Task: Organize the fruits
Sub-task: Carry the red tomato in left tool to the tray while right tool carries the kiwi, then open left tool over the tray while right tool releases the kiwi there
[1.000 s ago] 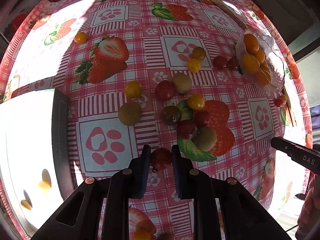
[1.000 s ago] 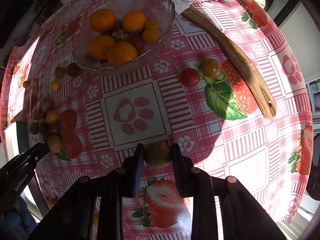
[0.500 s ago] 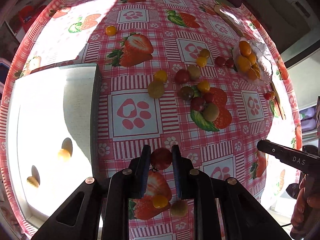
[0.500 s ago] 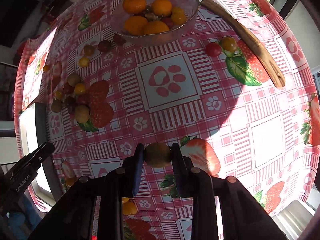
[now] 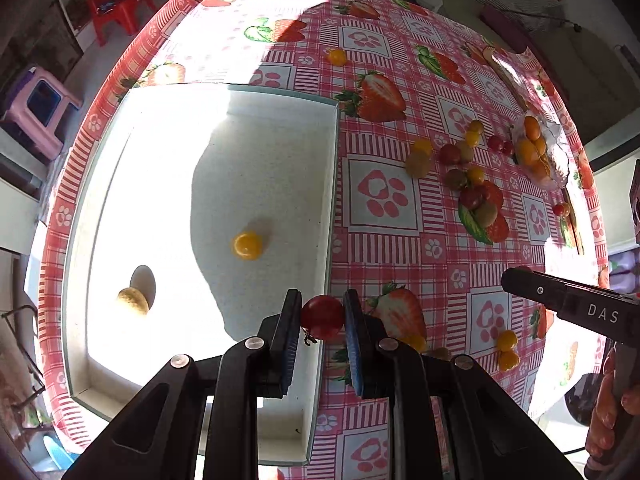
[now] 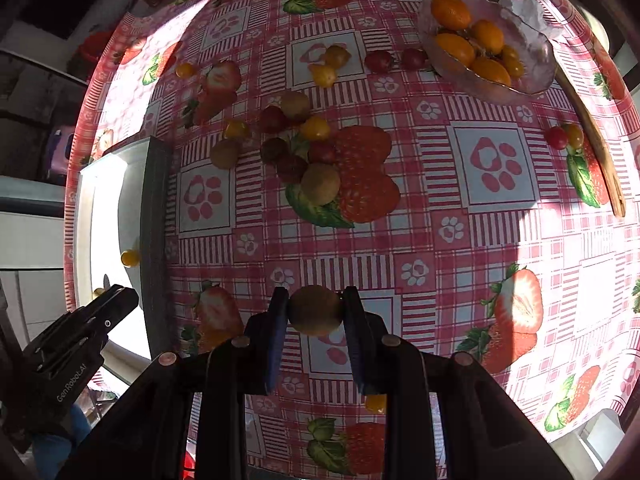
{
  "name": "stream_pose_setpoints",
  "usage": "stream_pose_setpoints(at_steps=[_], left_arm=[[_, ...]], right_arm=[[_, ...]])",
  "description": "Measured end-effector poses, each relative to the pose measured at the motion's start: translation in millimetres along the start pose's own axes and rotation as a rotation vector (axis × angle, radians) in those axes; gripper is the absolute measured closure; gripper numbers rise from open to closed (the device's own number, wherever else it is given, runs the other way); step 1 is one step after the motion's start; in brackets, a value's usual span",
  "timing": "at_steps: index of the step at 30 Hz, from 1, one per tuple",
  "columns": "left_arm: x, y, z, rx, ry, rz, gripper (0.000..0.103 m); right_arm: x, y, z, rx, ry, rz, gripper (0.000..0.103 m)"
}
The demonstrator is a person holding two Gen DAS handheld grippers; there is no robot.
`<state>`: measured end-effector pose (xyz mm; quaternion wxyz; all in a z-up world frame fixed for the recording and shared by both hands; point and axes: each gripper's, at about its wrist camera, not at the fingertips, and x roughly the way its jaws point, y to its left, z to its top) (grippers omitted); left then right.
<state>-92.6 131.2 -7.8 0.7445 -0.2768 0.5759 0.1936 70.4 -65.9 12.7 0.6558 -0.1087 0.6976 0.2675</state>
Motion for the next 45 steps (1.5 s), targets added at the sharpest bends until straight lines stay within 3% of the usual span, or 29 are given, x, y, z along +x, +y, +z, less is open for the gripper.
stream_pose_setpoints(at_steps=[14,22,37,41,43,44,45], left_arm=[[-8.0,92.4,-11.7,-0.171,0.001,0.103,0.08],[6.8,115.7,-13.0,-0.184,0.017,0.149,0.08],[22.0,113.6,-10.8,-0.139,0.04,0.182,0.08],[21.1,111.8,-8.9,-0.118,0.046,0.193,0.079],[21.2,111.2,-8.6,-0.117,0.051,0.209,0.068],[20.3,112.6,-8.3,-0.12,0.045,0.214,0.045],[17.5,113.1,-8.2,-0.123,0.027,0.224,0.037]], right_arm=[[48.2,140.5,19.9,-0.197,0.053,0.07,0.073],[78.7,193.9,14.3,-0.294,0.096,0.084,0.073],[122.9,204.4,15.4,-0.34,0.175,0.01,0.072],[125.5,212.4,16.4,-0.345,0.181,0.028,0.056],[122.9,215.7,18.6,-0.34,0.176,0.043,0.049],[118.6,217.9,18.5,-0.338,0.169,0.051,0.046],[114.4,218.9,19.7,-0.336,0.16,0.061,0.039]])
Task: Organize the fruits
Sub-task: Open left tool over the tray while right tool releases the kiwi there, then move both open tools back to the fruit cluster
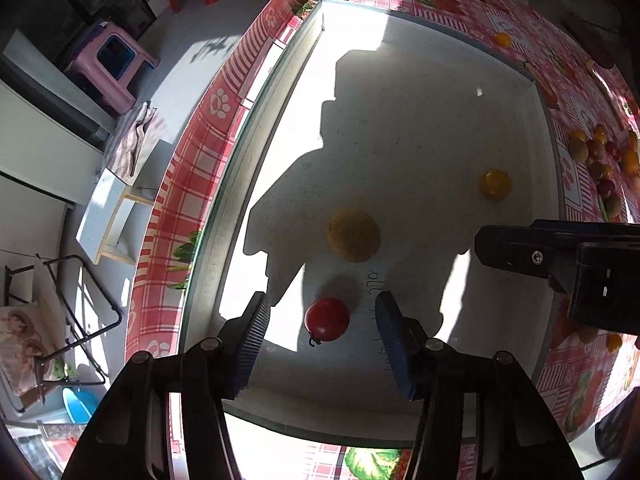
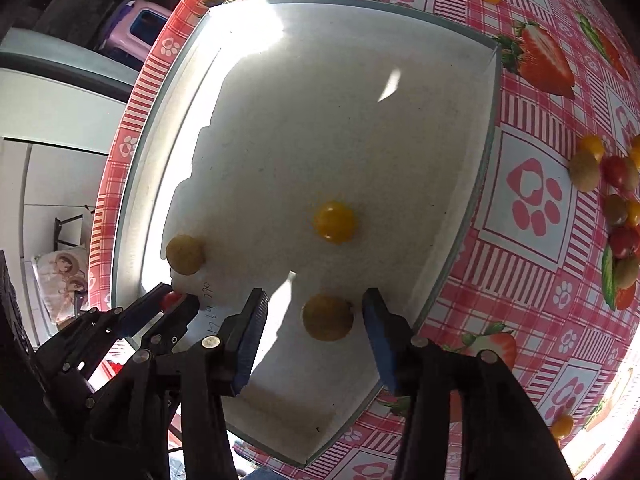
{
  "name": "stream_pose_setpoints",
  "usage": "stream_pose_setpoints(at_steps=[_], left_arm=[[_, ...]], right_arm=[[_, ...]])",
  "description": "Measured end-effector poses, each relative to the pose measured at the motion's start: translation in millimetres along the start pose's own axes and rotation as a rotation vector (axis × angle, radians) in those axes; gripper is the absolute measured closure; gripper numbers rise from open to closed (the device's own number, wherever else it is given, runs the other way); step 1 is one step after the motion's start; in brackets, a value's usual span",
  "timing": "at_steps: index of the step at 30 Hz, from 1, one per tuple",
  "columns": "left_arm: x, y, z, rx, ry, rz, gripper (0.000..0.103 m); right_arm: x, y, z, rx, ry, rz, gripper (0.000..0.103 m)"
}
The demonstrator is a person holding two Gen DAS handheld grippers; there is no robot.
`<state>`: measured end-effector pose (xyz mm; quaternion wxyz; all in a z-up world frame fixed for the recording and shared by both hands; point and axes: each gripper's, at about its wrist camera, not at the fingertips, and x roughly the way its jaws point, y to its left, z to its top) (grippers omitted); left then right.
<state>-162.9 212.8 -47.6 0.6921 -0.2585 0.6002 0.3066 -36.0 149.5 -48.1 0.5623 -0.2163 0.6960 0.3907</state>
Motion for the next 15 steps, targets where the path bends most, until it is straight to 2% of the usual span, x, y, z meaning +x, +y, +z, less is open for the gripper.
stream_pose_setpoints(at_steps=[3,9,15], left_arm=[[-4.1,-0.8,1.9,0.012,-0.005,0.005,0.037],[-13.4,-11.2,6.7,0.047,0.0,0.005,0.037],[-24.9,-38.9,8.8,0.113,-0.013,-0.021,0.037]], right_arm=[[-17.5,-0.3,4.9,0.004,-0.041,0.006,0.022],[-46.7,-20.4,4.7,0.06,-0.092,0.026,0.022],[-63.8,-70.2,-27.1,0.184,-0.111,0.014,0.021]])
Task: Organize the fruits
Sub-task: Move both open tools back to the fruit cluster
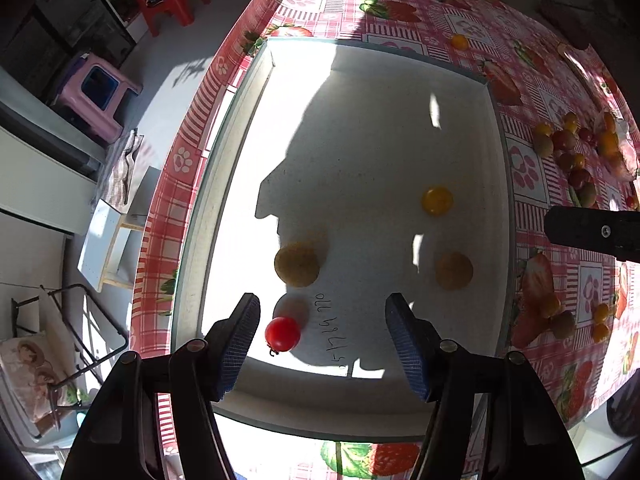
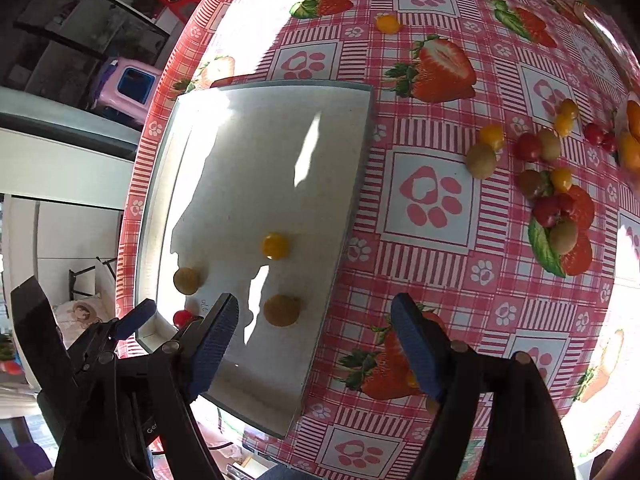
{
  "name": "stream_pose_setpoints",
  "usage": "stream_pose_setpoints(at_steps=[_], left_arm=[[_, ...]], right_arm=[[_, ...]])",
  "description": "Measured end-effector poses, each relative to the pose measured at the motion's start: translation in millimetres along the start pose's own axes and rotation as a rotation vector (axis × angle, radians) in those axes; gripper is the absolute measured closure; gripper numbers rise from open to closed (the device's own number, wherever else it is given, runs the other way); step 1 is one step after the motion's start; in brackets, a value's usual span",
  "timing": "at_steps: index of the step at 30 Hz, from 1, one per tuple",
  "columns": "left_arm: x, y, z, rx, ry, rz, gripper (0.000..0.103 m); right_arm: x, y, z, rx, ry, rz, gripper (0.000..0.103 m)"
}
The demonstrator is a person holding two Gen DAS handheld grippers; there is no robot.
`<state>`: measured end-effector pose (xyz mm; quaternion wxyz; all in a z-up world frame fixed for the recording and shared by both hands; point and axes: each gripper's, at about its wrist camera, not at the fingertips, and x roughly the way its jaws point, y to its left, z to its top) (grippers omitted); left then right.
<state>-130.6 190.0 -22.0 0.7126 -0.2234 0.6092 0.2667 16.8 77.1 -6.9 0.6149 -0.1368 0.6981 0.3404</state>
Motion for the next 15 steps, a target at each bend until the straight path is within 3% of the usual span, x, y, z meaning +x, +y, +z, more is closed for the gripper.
stream_pose_setpoints(at_steps=[15], left_arm=[[-28.1,-109.6,15.7,0.222,-0.065,-0.108,0.037]], right_arm=[[-36.1,-133.6,-46.1,0.253,-0.044,-0.107,0.021]])
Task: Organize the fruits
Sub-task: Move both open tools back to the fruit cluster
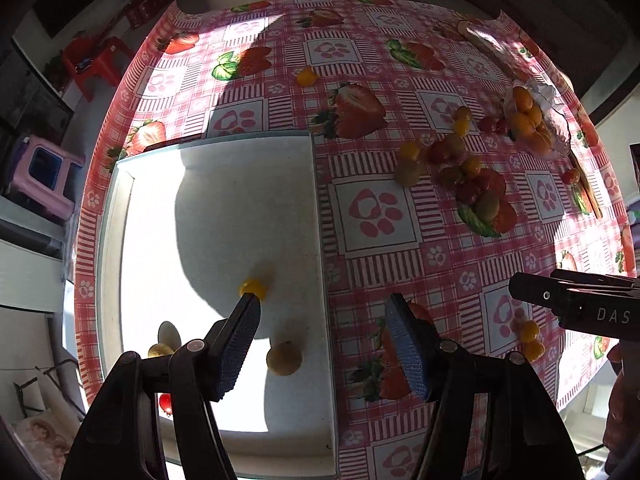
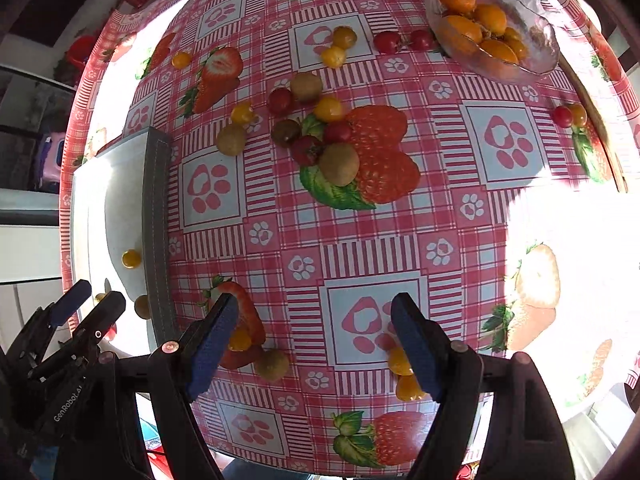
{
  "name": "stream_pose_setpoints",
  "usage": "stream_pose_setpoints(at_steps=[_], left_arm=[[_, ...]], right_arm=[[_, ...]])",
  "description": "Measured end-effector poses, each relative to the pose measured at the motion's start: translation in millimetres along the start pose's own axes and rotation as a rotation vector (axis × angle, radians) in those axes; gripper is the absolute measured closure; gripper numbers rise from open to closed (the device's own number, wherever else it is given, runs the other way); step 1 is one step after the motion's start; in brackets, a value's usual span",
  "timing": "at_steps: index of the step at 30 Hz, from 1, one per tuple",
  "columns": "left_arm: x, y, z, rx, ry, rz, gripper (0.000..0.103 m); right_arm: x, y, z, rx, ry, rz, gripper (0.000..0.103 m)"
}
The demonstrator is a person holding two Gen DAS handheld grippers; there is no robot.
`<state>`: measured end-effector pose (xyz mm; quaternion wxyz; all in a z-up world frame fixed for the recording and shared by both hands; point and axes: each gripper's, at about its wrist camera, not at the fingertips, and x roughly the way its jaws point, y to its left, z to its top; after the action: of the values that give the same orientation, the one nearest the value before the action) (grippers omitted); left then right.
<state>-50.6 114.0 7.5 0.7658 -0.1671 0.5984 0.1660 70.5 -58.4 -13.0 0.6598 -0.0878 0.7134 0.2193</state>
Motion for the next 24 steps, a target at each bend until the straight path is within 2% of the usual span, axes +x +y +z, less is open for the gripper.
stream_pose_setpoints(at_steps=[8,16,24], left_arm=[[22.3,-37.8,43.3,0.053,0.002,-0.018,0.037],[59.0,-45.9,75.5,0.023,0.039,-0.023,0.037],[89.1,-51.8,88.8,0.034,0.078,-0.021,0.037]], right_arm=[[-1.9,-24.0,15.3,-0.013,-0.029,-0.036,0.021],[7.5,-20.1,35.3,-0.118,-0.046,-0.034,0.023],[21.0,-17.5,49.0,-0.149,-0.041,-0.02,0.028]])
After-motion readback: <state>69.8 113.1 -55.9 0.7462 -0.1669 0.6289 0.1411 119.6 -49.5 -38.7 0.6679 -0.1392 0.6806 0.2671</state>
